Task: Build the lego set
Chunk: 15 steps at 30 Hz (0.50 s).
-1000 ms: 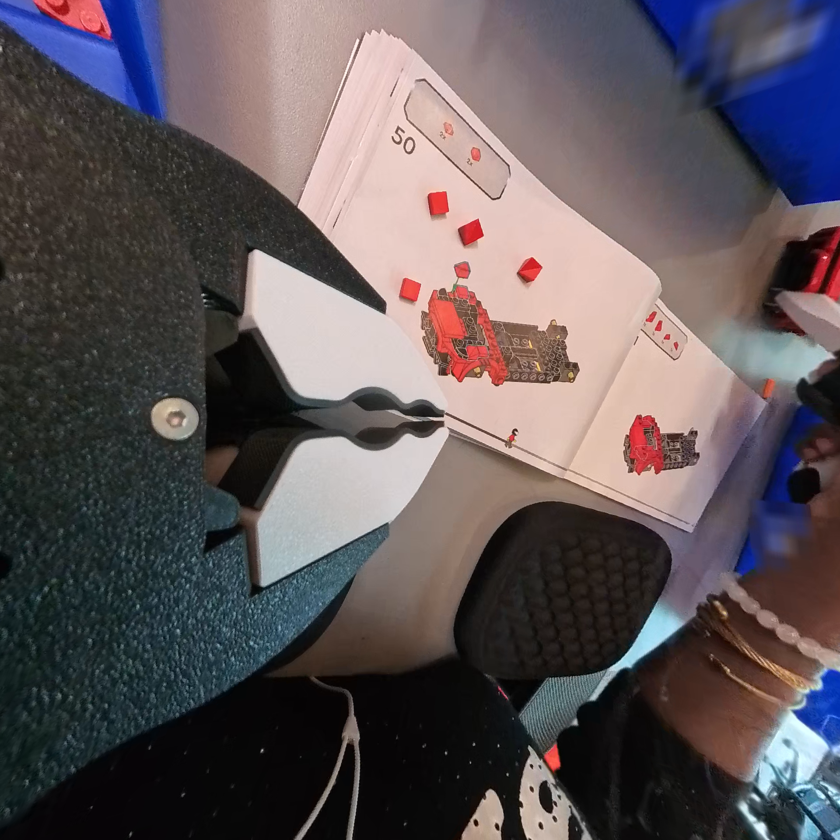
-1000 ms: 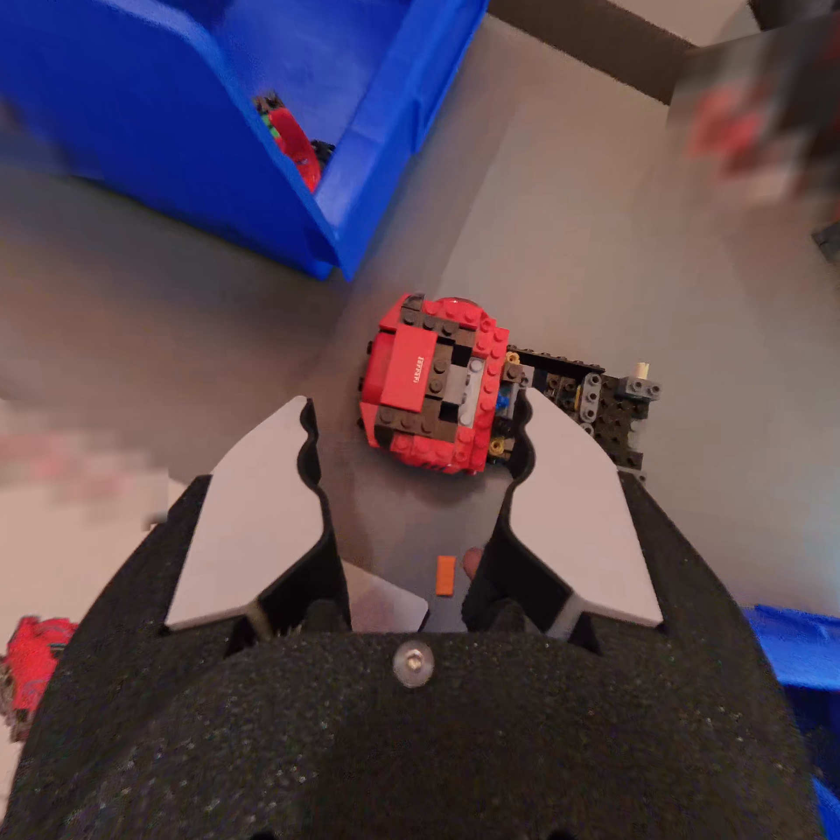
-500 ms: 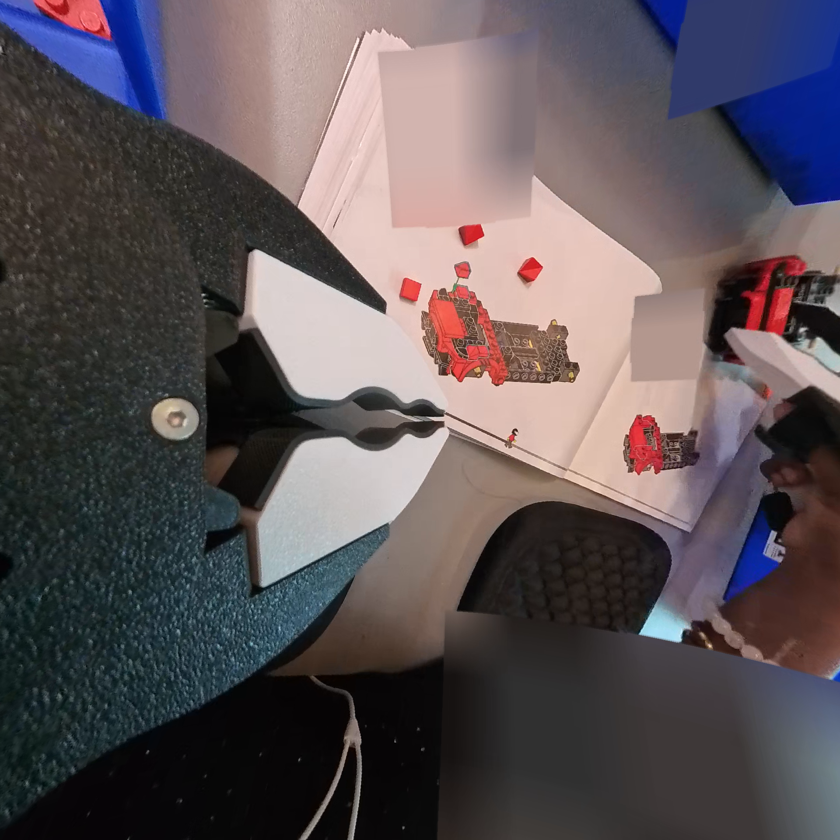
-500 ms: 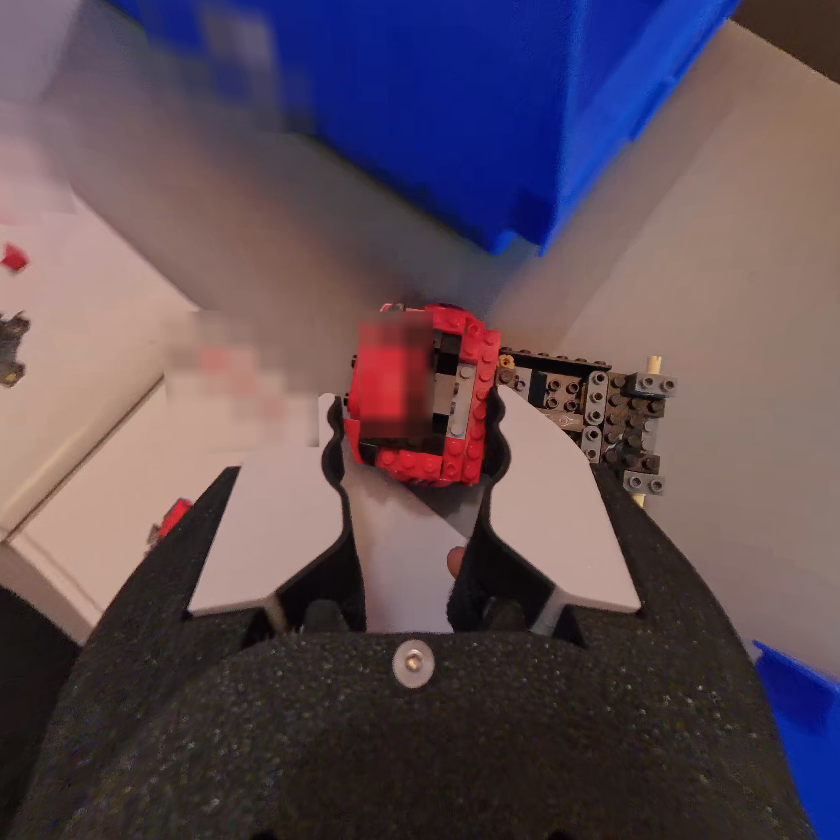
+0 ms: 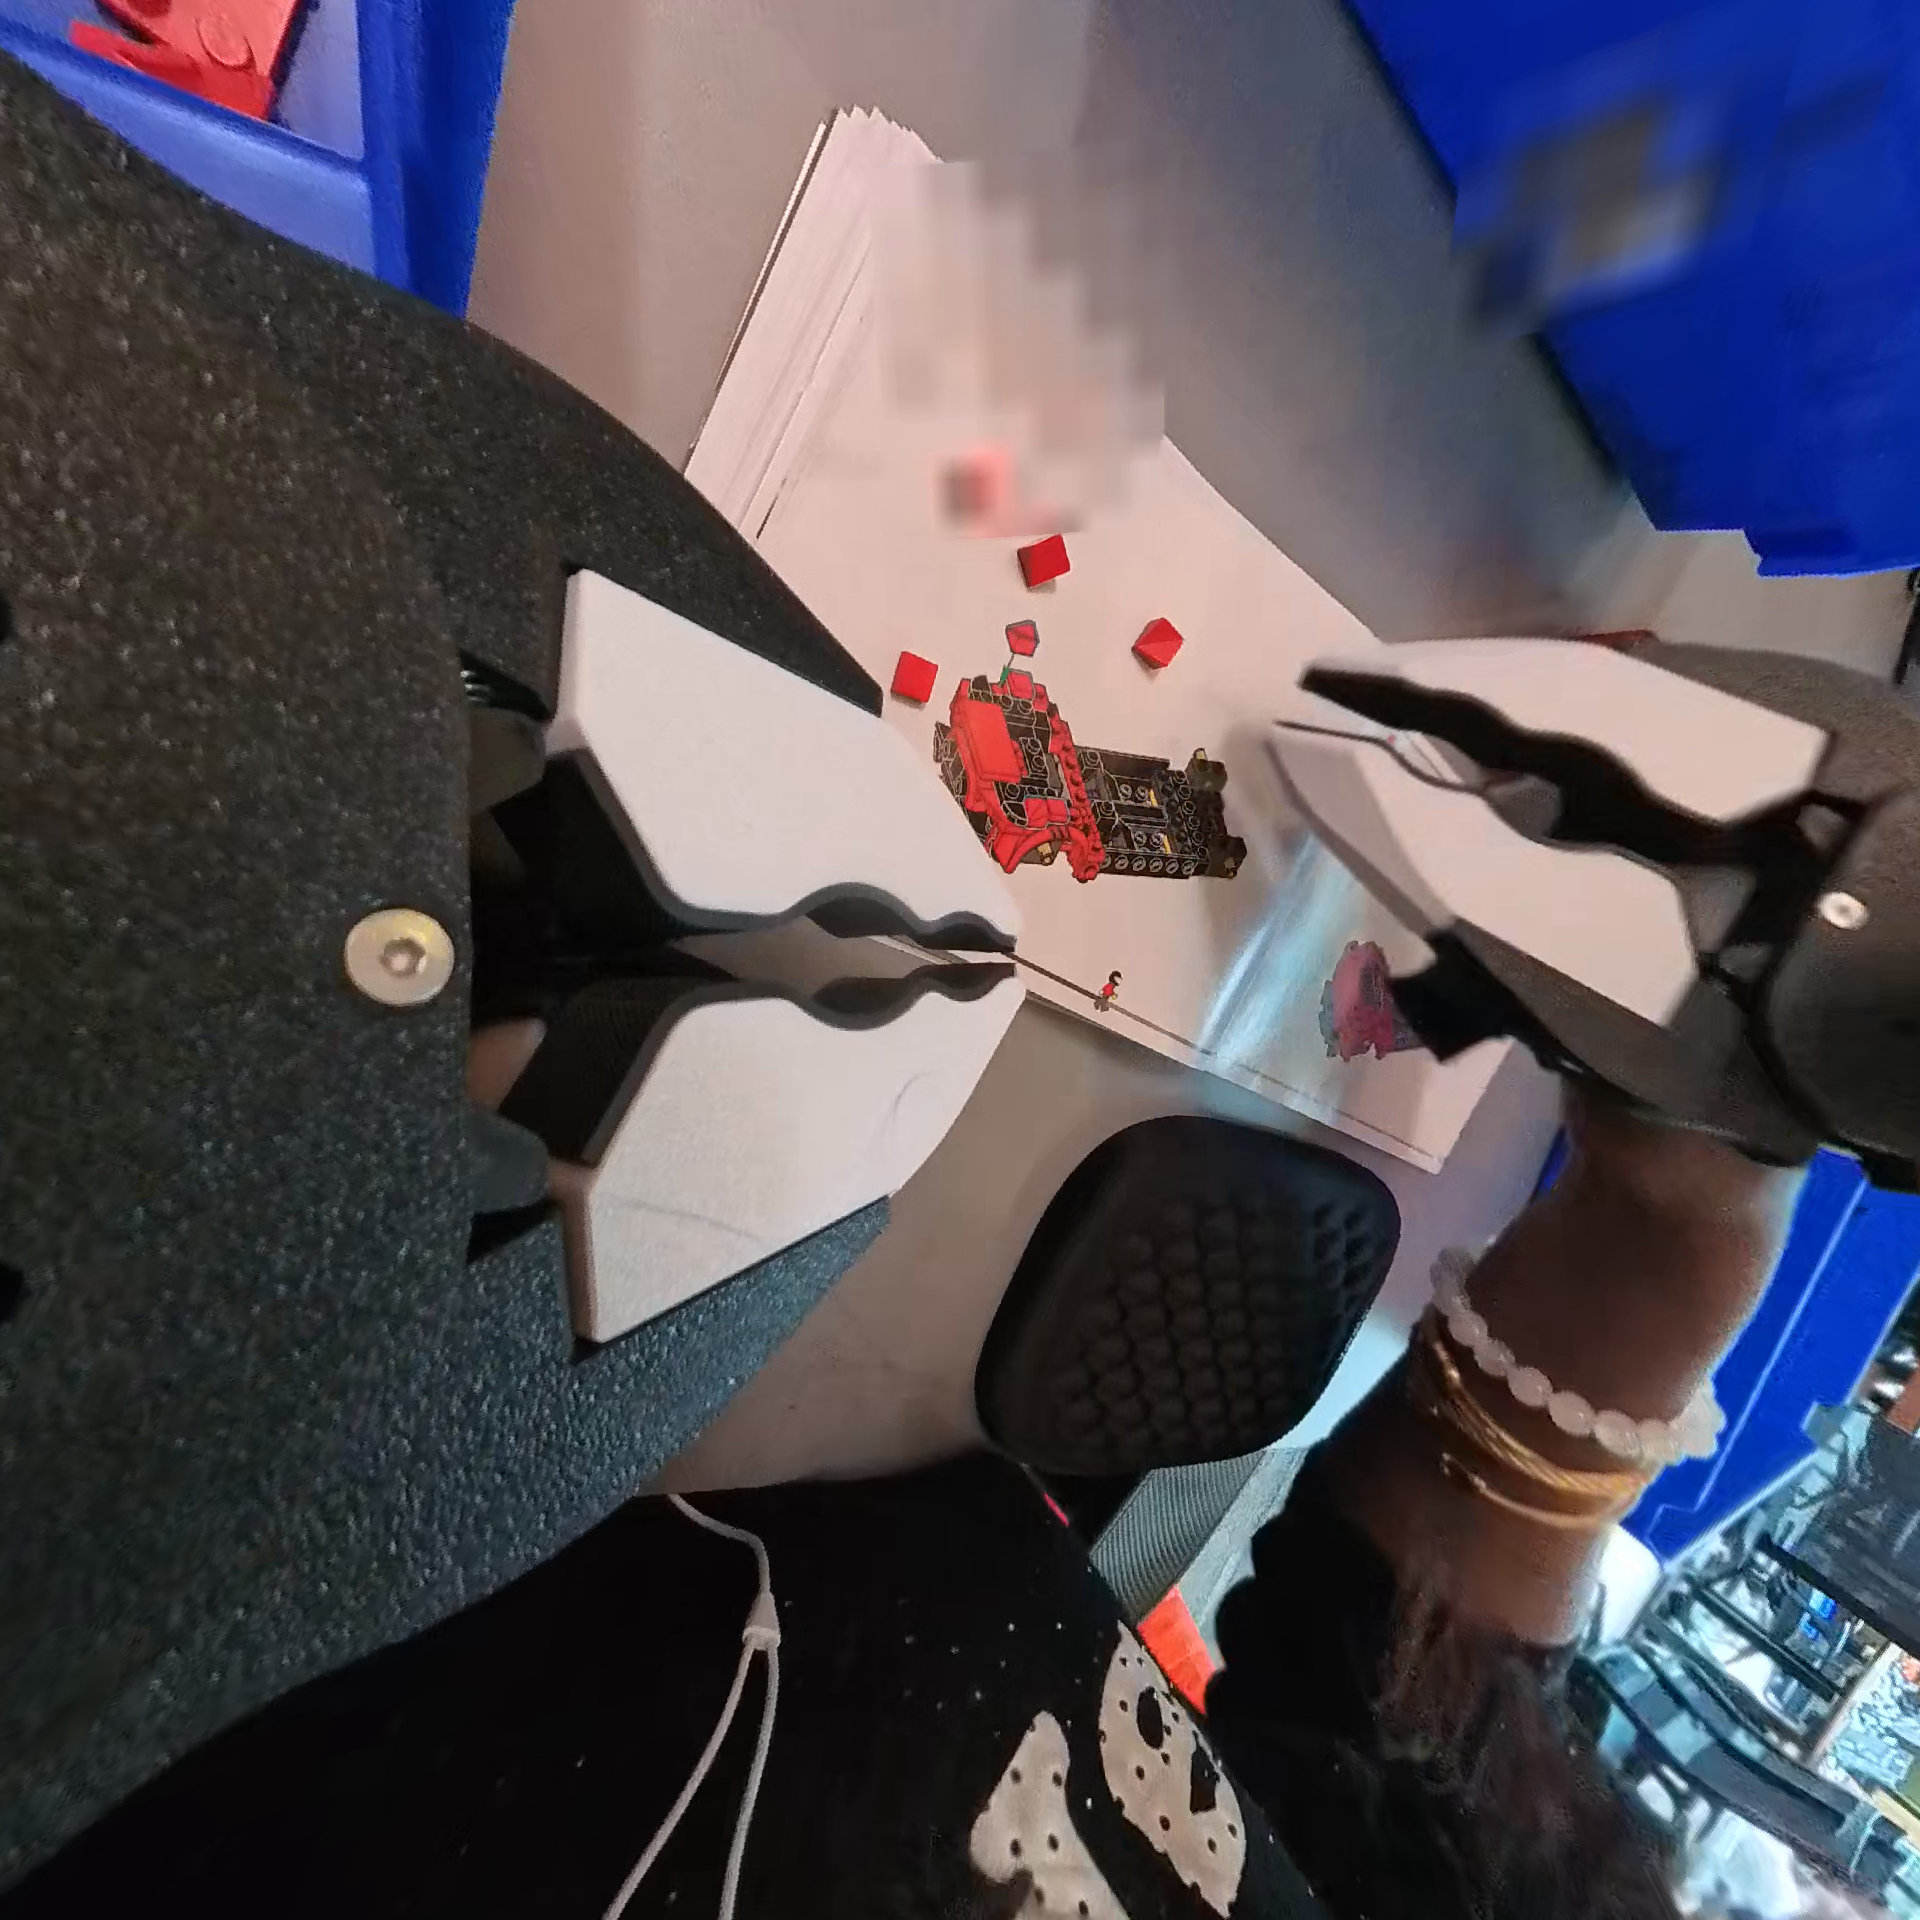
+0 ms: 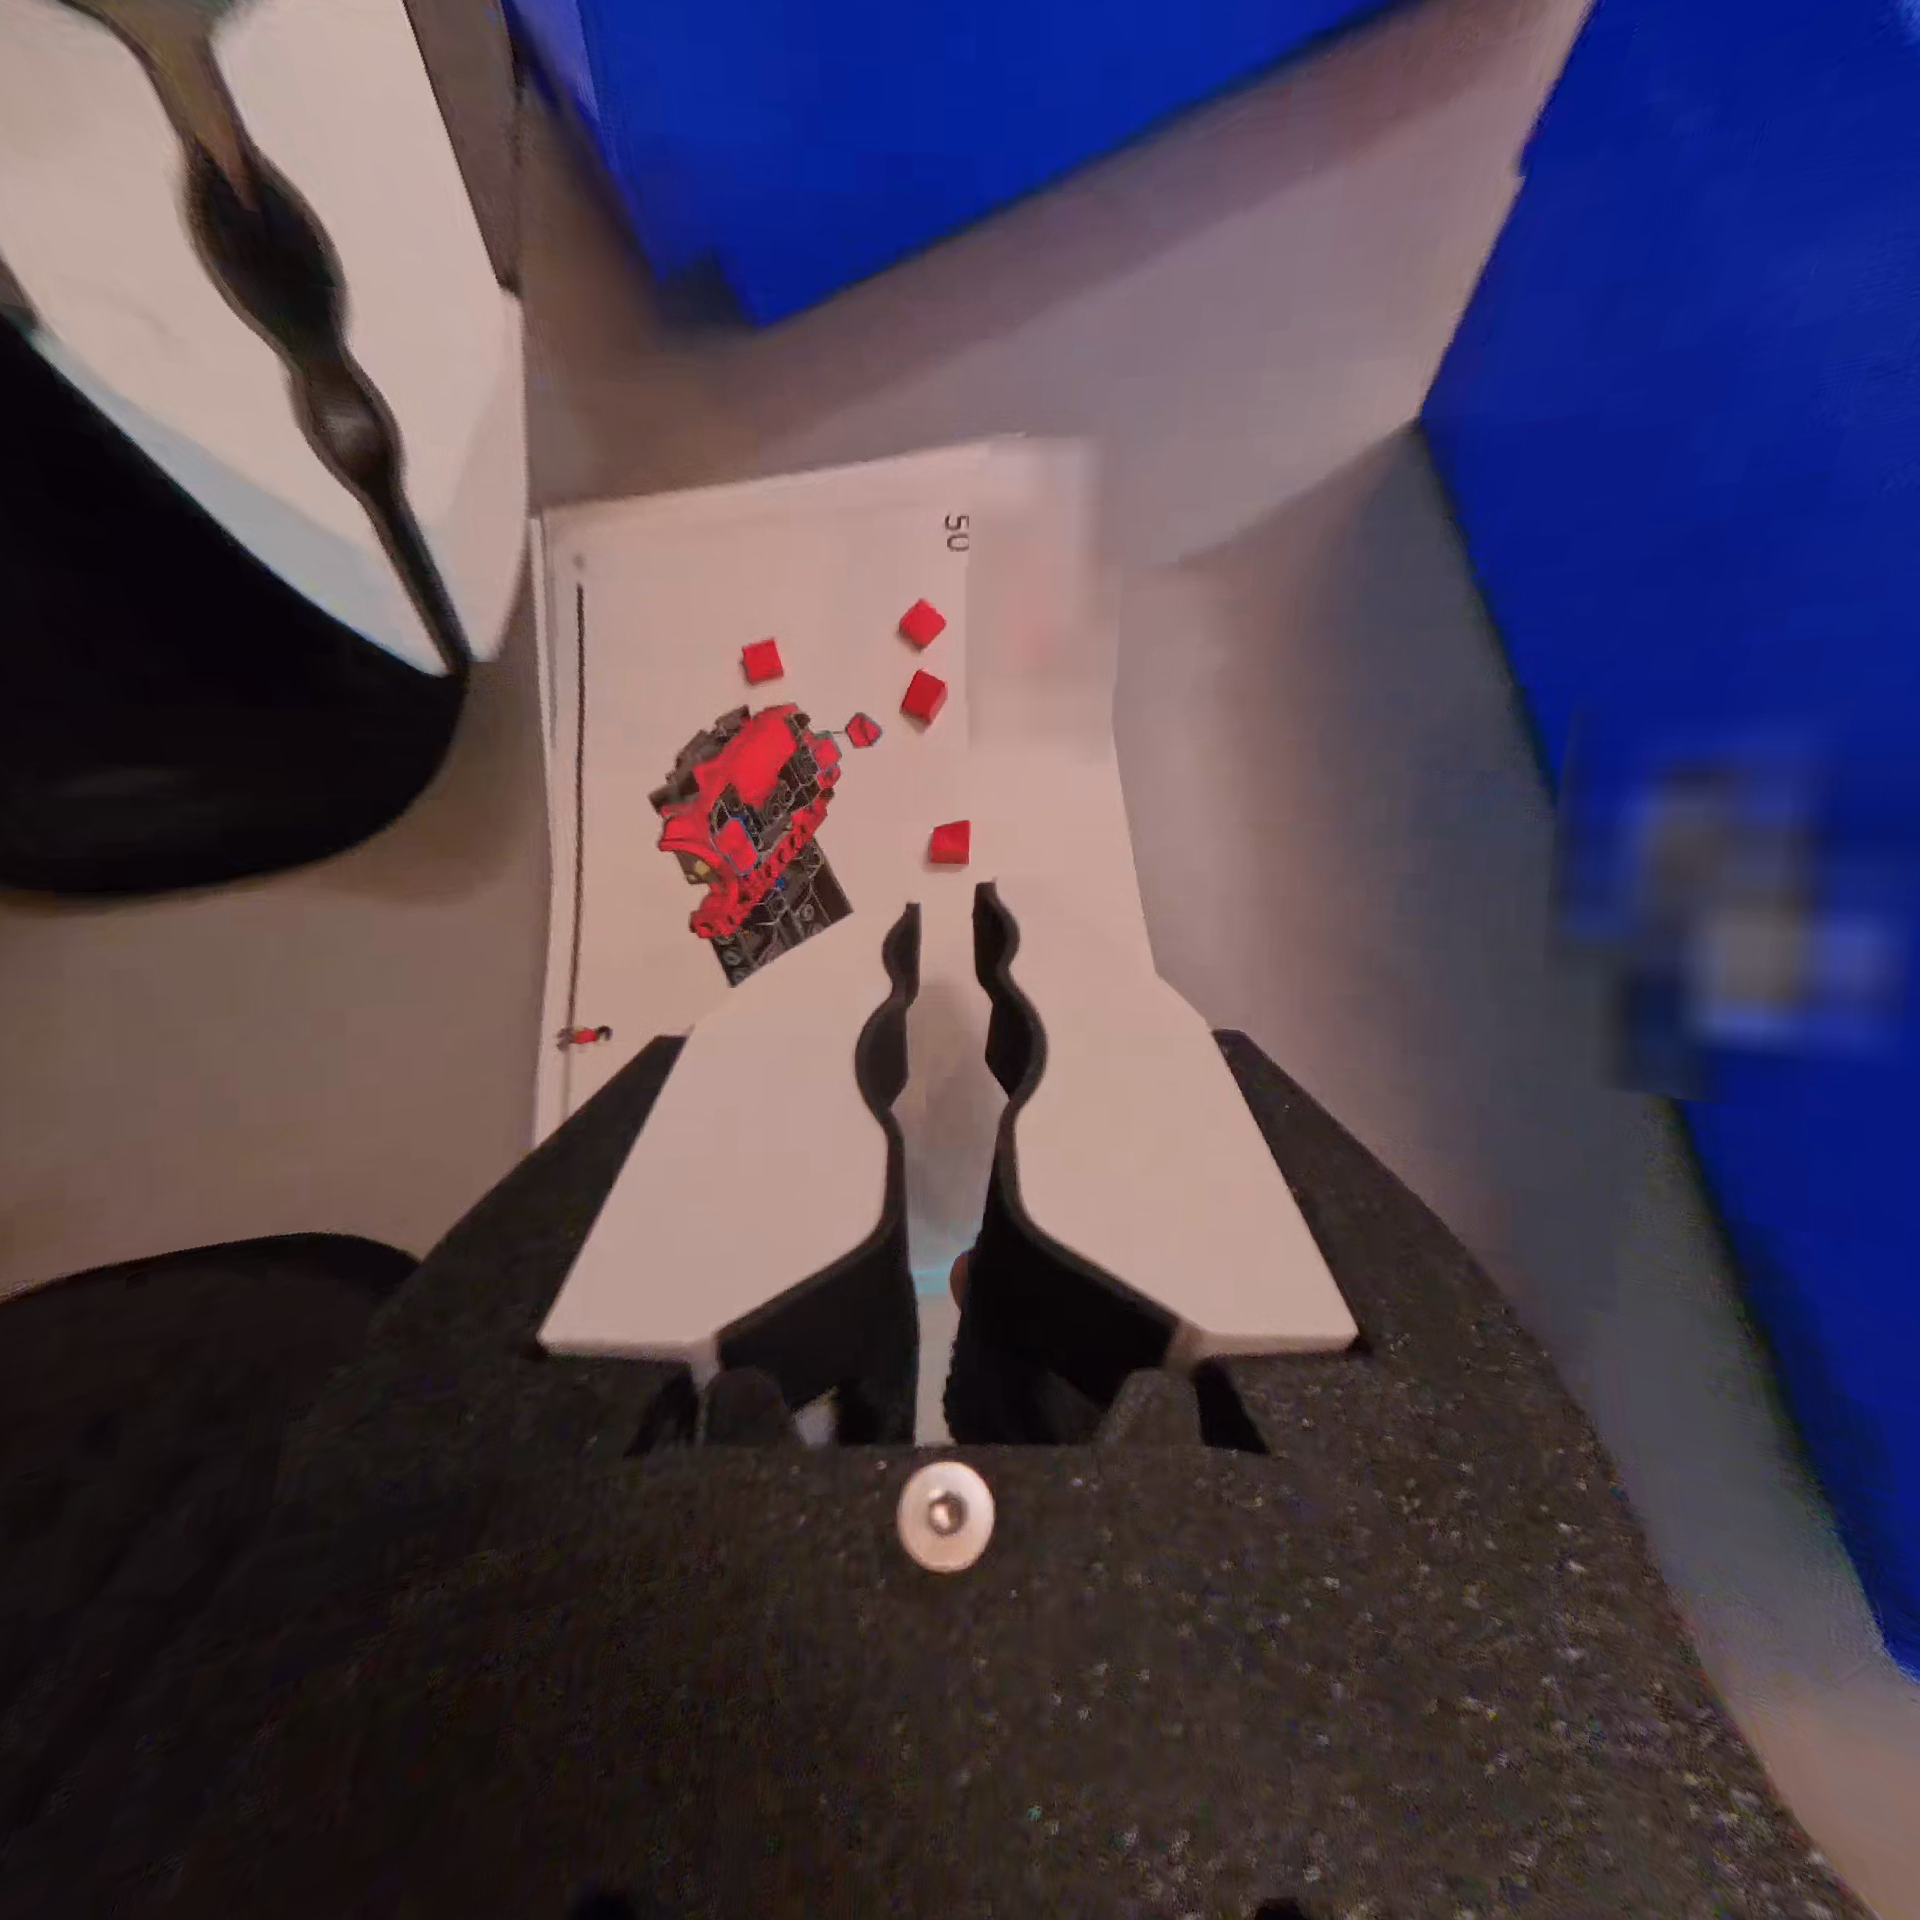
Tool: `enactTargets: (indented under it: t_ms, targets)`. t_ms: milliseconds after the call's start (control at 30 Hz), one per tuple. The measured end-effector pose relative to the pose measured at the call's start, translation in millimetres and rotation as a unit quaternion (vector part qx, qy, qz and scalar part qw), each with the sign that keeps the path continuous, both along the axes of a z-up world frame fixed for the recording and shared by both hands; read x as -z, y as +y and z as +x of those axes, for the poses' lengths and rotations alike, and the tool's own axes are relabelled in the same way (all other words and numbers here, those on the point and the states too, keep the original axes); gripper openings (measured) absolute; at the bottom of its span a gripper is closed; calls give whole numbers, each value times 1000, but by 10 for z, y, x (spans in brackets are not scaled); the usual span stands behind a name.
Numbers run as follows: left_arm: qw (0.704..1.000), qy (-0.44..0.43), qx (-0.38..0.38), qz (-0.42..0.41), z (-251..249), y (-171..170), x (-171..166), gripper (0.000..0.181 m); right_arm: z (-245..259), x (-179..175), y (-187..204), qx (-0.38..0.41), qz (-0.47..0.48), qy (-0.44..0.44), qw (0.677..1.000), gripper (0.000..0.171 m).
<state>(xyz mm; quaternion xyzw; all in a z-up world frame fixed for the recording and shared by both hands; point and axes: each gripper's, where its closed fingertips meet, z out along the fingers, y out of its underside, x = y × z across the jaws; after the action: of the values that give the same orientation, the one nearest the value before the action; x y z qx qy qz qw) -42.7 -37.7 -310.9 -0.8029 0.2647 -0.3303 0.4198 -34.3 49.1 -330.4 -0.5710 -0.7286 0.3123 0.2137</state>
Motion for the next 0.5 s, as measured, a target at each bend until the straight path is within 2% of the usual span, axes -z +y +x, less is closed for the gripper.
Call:
enactTargets:
  t_ms: [333, 500]
  targets:
    - [1000, 2, 1, 0, 3, -2, 8, 1, -186, 184, -80, -60, -8, -24, 998, 15]
    - [1000, 1, 0, -1, 2, 0, 9, 1, -206, 263, -69, -66, -8, -33, 997, 8]
